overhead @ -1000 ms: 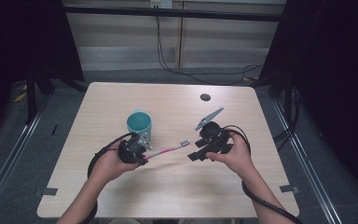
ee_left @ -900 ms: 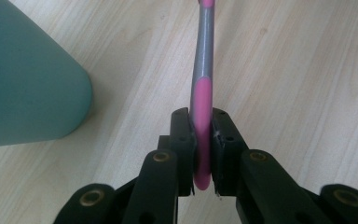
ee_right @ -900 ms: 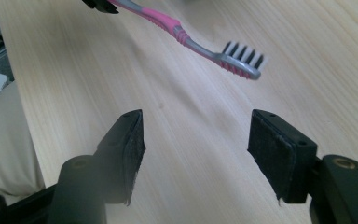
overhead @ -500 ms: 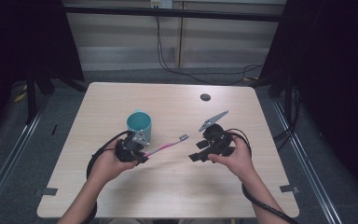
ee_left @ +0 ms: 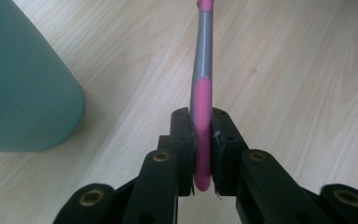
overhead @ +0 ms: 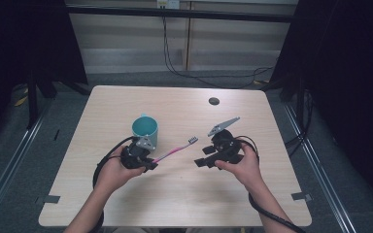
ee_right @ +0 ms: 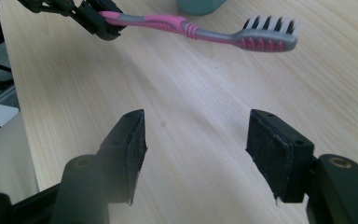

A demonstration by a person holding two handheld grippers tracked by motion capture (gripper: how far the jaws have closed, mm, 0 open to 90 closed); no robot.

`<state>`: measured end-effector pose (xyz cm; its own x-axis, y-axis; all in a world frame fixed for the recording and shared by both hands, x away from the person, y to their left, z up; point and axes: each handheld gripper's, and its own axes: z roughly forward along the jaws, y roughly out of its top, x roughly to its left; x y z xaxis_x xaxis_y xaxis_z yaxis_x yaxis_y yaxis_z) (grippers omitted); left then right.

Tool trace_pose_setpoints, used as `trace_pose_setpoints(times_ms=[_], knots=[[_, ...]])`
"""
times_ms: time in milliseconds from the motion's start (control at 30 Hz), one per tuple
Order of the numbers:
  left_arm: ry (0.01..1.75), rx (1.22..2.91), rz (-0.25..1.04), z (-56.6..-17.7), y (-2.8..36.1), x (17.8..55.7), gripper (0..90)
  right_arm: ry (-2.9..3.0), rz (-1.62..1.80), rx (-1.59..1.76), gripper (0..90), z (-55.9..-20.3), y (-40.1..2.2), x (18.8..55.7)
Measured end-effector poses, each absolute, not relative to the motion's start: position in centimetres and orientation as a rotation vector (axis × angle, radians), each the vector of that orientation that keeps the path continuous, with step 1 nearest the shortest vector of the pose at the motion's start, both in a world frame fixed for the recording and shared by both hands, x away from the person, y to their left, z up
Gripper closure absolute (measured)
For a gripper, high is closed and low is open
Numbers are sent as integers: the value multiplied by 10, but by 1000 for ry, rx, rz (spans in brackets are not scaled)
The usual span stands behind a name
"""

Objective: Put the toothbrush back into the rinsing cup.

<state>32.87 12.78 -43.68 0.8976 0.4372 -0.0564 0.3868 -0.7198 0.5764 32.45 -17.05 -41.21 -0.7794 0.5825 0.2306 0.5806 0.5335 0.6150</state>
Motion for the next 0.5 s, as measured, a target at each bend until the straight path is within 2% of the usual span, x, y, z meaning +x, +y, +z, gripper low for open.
trace_pose_setpoints(times_ms=[500], knots=[[664, 2383, 117, -437, 122, 329, 815, 2699, 1195, 1111, 398, -421, -166, 324]])
